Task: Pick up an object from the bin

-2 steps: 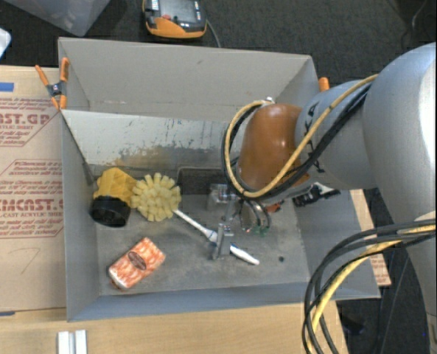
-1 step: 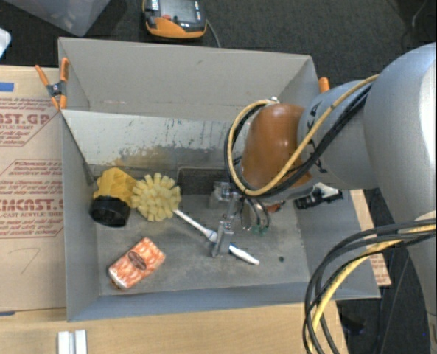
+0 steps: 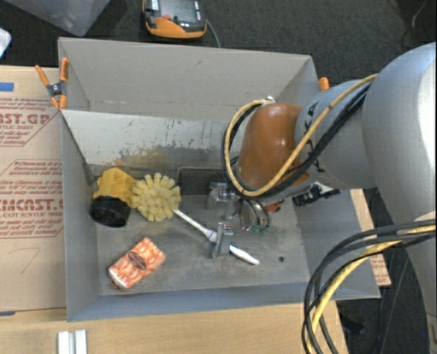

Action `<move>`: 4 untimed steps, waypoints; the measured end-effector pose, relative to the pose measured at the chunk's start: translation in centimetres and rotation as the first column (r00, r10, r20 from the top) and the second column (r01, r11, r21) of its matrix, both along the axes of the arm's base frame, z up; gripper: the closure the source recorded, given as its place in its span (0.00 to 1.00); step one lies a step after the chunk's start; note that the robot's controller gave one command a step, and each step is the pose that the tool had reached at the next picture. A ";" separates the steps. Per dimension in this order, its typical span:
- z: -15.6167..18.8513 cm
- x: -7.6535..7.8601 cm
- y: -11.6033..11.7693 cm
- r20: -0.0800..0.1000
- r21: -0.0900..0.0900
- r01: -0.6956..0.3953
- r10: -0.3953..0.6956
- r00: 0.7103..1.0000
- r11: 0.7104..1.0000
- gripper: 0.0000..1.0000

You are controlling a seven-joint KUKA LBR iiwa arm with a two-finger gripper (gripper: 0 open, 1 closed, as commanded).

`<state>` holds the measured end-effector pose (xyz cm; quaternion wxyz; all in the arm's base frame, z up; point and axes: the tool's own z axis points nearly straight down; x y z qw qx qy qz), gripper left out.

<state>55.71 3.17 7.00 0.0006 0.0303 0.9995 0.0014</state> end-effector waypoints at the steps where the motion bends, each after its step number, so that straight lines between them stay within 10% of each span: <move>1: 0.0 0.0 -0.2 0.003 0.003 0.037 -0.037 0.999 0.999 0.00; 2: 0.0 0.1 0.0 0.003 0.001 0.002 -0.002 1.000 1.000 1.00; 4: 1.6 0.0 0.0 0.000 0.002 0.002 -0.002 1.000 1.000 1.00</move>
Offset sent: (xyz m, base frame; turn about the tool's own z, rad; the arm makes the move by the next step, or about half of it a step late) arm 0.0000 -0.0001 0.0000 0.0012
